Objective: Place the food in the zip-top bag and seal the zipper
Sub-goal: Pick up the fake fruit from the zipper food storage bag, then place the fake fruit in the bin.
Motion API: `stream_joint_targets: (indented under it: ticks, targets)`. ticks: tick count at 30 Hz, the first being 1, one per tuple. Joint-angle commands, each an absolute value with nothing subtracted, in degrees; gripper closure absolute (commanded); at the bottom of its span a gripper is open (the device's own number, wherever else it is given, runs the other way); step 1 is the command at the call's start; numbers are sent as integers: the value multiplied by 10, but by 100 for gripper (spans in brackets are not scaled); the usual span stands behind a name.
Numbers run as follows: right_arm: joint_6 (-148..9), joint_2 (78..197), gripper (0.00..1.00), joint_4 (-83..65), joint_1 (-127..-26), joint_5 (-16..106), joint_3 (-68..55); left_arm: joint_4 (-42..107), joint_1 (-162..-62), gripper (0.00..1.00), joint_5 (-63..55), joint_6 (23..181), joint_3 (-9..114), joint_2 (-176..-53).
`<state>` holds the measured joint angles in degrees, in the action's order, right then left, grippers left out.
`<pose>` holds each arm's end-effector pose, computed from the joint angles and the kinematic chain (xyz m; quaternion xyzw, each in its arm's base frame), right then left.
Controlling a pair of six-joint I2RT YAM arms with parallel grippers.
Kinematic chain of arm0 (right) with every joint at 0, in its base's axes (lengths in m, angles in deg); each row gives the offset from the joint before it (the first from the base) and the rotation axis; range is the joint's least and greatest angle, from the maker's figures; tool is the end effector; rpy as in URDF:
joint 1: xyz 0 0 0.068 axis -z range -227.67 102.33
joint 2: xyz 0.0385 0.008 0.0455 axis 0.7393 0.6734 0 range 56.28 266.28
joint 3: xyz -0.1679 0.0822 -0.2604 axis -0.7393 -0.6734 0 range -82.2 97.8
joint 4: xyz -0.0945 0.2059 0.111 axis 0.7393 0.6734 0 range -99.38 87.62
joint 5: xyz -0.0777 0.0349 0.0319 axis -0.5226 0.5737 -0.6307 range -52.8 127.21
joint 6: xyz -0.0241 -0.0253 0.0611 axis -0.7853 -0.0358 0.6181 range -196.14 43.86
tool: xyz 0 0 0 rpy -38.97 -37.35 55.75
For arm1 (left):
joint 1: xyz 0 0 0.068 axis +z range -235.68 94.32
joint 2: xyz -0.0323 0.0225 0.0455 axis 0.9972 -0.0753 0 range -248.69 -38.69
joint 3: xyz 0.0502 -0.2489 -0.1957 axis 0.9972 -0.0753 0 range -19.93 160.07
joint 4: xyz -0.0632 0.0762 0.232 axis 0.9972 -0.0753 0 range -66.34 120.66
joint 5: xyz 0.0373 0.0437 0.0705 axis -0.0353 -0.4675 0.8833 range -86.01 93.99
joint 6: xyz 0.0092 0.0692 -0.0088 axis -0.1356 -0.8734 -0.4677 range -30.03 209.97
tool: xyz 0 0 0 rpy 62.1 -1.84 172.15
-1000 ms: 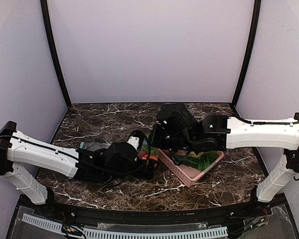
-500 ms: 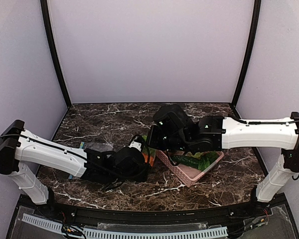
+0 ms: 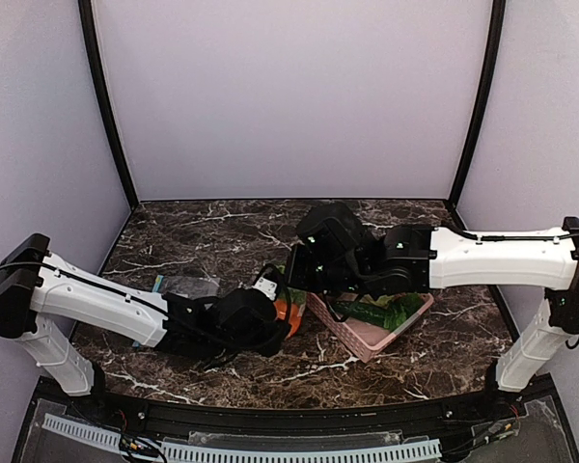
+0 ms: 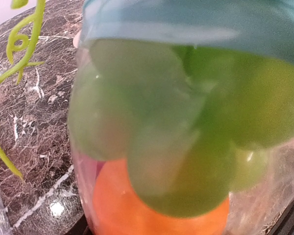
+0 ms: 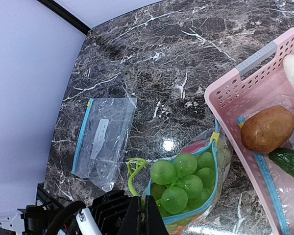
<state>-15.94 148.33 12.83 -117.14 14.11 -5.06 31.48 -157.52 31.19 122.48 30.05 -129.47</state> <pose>0.1529 0.3434 0.3472 0.0180 0.8816 0.3186 0.3478 0.1302 -0.3125 0.2379 0.2028 0.8629 -0.1939 0.4204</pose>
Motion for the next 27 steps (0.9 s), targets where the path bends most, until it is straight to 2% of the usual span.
stream_joint_targets:
  ticks: [1, 12, 27]
  targets:
    - [-178, 1471, 100, 94, -1165, 134, -37, 338, -1576, 64, 274, 1166, 262, -1285]
    - [-208, 1413, 100, 94, -1110, 110, -58, 353, -1594, 68, 271, 1138, 201, -1282]
    - [-260, 1362, 100, 70, -1082, 155, -59, 399, -1600, 69, 254, 1126, 165, -1277]
